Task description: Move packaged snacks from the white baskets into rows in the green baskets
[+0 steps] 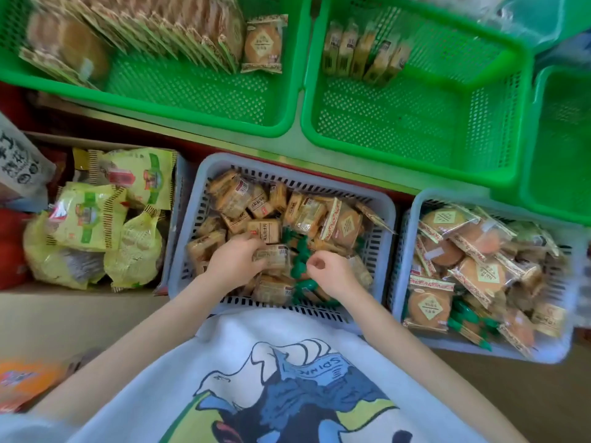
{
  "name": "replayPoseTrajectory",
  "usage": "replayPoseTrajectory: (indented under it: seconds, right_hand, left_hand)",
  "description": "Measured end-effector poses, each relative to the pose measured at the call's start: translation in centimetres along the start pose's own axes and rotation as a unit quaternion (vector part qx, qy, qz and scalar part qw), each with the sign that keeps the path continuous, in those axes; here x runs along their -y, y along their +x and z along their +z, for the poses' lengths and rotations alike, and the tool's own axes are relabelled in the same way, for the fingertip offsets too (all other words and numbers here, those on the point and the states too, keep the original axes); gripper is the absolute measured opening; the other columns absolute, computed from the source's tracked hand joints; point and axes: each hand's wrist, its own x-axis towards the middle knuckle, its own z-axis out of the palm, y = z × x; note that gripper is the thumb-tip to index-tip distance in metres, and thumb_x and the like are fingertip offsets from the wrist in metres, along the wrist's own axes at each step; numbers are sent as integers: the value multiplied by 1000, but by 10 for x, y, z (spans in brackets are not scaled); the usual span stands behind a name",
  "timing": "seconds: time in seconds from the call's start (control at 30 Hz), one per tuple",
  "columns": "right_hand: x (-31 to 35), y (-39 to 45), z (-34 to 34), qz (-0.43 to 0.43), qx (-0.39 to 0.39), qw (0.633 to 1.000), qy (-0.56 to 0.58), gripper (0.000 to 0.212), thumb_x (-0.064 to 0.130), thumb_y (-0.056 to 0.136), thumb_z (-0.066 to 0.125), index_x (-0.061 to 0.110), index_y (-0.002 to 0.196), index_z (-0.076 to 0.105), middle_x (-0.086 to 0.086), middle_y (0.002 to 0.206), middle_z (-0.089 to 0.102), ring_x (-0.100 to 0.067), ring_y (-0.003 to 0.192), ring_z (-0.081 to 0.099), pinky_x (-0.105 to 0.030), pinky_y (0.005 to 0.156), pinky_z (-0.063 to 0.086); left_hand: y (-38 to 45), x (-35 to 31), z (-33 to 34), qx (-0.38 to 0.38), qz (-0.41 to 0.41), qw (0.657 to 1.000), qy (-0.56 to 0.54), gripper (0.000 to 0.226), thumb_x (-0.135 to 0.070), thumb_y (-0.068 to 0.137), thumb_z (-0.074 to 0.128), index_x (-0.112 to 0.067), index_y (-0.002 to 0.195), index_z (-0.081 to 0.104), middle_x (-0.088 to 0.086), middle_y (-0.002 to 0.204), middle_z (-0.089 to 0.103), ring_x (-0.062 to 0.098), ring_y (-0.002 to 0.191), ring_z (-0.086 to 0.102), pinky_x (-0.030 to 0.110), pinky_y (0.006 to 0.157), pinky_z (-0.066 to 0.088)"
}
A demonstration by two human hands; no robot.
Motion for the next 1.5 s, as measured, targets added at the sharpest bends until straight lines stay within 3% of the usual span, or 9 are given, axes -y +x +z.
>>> replayPoseTrajectory:
  seconds: [0.27, 0.53, 0.63, 0.73, 0.87, 0.97, 1.17, 1.33, 1.5]
  right_hand:
    - [-10, 23, 45, -10, -10, 998, -67, 57, 36, 94, 67, 23, 146, 49, -16, 141, 39, -33, 131, 40, -41, 104, 43]
    - [-8, 12, 52, -83, -152, 982, -78, 22, 23, 95, 66, 11, 113, 66, -7, 109, 54, -27, 103, 55, -36, 77, 48]
    - [0, 9, 56, -93, -61, 988, -103, 23, 34, 93, 69, 13, 103, 69, -5, 104, 59, -24, 104, 53, -39, 82, 49]
    - [6, 7, 64, -71, 20, 983, -168, 41, 37, 89, 73, 14, 122, 63, -9, 119, 62, -27, 115, 51, -38, 86, 48]
    - [11, 8, 63, -38, 33, 986, -157, 47, 36, 85, 79, 14, 122, 61, -8, 118, 63, -27, 110, 57, -34, 78, 46]
    - [17, 3, 44, -13, 69, 995, -67, 56, 37, 87, 76, 11, 134, 60, -5, 131, 61, -23, 117, 57, -32, 92, 47]
    - [43, -28, 7, -21, 14, 974, 225, 43, 33, 91, 73, 15, 129, 64, 4, 90, 69, -3, 61, 57, -23, 61, 45]
    - [86, -36, 15, -102, -22, 975, 195, 26, 36, 86, 77, 24, 101, 60, -4, 100, 72, -17, 81, 67, -21, 62, 48]
    - [106, -31, 22, -127, -51, 985, 107, 19, 40, 96, 64, 22, 94, 71, 10, 89, 70, -11, 87, 65, -27, 78, 51]
  left_hand:
    - [11, 1, 32, -4, 20, 1000, 13, 70, -34, 83, 77, -19, 143, 46, 10, 133, 50, 31, 115, 54, 41, 84, 50]
    - [-15, 8, -1, -44, -50, 987, -149, 72, -49, 81, 78, -15, 139, 55, -1, 131, 59, 16, 114, 56, 33, 91, 49]
    - [-31, 29, -7, -2, -127, 933, -338, 65, -46, 83, 78, -16, 136, 55, -7, 121, 60, 3, 97, 59, 21, 78, 49]
    - [-40, 51, -5, 24, -159, 878, -451, 72, -44, 83, 78, -11, 141, 52, 0, 126, 67, 12, 104, 68, 35, 94, 55]
    - [-46, 58, -2, 31, -141, 832, -535, 72, -27, 91, 72, -23, 153, 37, 4, 124, 67, 18, 105, 70, 35, 91, 57]
    - [-50, 59, -8, 59, -100, 800, -588, 76, -12, 92, 70, -40, 151, 32, 12, 125, 64, 28, 108, 70, 41, 90, 58]
    - [-48, 51, -20, 120, -60, 704, -698, 66, -22, 82, 74, -32, 140, 43, 16, 139, 56, 36, 114, 66, 48, 87, 57]
    - [-38, 30, -21, 116, -41, 667, -735, 74, -42, 82, 73, -25, 146, 38, 14, 138, 60, 31, 119, 64, 50, 93, 55]
    - [-31, 35, -27, 67, -60, 651, -754, 75, -30, 80, 79, -18, 144, 43, 17, 137, 60, 32, 122, 62, 52, 103, 50]
